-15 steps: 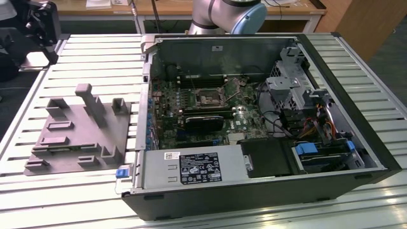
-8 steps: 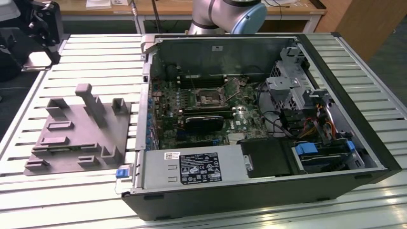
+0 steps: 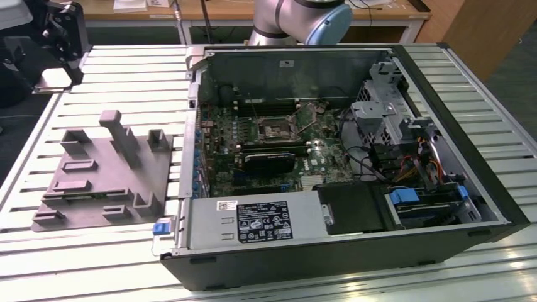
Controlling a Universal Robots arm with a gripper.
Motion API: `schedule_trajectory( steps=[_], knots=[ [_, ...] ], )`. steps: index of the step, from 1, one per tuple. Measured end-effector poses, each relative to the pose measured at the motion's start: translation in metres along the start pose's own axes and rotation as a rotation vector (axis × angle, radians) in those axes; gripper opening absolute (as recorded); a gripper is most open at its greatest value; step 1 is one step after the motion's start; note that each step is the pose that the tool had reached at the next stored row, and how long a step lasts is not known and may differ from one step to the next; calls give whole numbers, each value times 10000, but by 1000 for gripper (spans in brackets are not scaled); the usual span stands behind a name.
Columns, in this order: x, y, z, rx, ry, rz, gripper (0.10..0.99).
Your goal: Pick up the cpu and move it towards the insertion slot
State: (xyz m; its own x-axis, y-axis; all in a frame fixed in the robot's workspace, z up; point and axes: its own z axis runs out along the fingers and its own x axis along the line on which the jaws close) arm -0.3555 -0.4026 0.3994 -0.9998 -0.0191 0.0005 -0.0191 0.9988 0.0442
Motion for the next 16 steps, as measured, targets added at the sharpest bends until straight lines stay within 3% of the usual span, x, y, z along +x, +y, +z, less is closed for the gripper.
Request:
schedule_trajectory(
  steps=[16],
  knots=[
    [-82,-2,0,0,0,0,545]
  ],
)
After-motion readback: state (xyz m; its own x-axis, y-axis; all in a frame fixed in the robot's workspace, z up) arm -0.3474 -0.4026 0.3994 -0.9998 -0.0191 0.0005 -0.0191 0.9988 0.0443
